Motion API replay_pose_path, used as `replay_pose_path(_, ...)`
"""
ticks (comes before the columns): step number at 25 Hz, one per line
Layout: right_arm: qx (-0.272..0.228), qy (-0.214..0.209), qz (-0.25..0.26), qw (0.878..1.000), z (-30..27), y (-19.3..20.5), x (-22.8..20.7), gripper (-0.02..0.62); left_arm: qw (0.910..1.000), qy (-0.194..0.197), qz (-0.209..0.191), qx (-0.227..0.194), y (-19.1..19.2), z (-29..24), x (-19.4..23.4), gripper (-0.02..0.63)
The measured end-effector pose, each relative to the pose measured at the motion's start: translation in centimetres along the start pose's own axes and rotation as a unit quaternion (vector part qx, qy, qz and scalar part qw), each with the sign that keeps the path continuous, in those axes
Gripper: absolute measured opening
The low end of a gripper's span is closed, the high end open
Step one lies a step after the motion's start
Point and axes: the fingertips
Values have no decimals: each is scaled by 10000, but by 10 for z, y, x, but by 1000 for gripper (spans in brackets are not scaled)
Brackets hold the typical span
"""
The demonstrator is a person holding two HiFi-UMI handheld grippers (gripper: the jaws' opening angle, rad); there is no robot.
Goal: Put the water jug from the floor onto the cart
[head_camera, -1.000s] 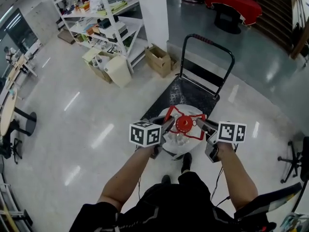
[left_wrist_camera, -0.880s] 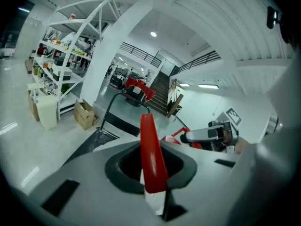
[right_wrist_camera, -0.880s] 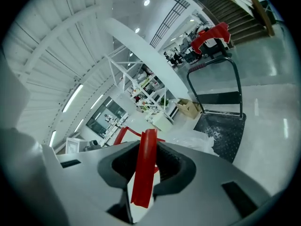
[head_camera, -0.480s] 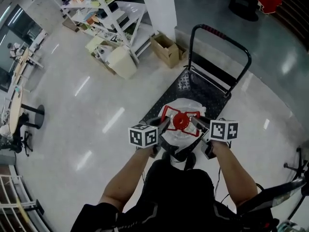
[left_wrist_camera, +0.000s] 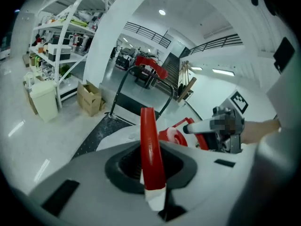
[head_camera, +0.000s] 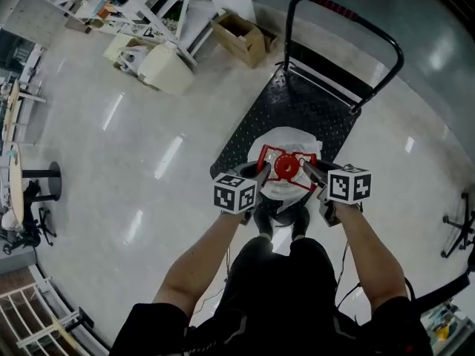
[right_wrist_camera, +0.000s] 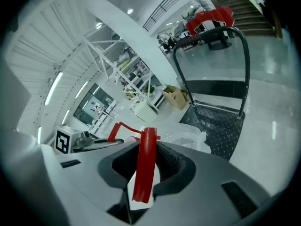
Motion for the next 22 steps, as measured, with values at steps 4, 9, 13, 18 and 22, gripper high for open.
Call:
replay_pose_path(4,124,166,-296,9993,-38,27,-33,87,9996,9,-23,298,26,-34,36,43)
replay_pose_path(9,164,290,-388,9987,-76,32,-56,87,9989,-22,204,423,41,-60,69,41)
replay_pose_path(13,169,288,-485,9983,-90,36,-65,87,9986,-80,355,392,47,-69,86,41)
replay_pose_path(18,291,388,-675,9965,-97,45,-68,87,9984,-228,322,398,50,-67,105,41)
replay_pose_path(22,234,562,-711,9956,-100,52,-71,87,9981,-412,217,391,59,-62,118,41)
Point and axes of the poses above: the fingertips, and each gripper's own axes: z backward along the fingers, x to its left, y out of its underside, and after that the axes turned 8 degrees about -x, right-handed
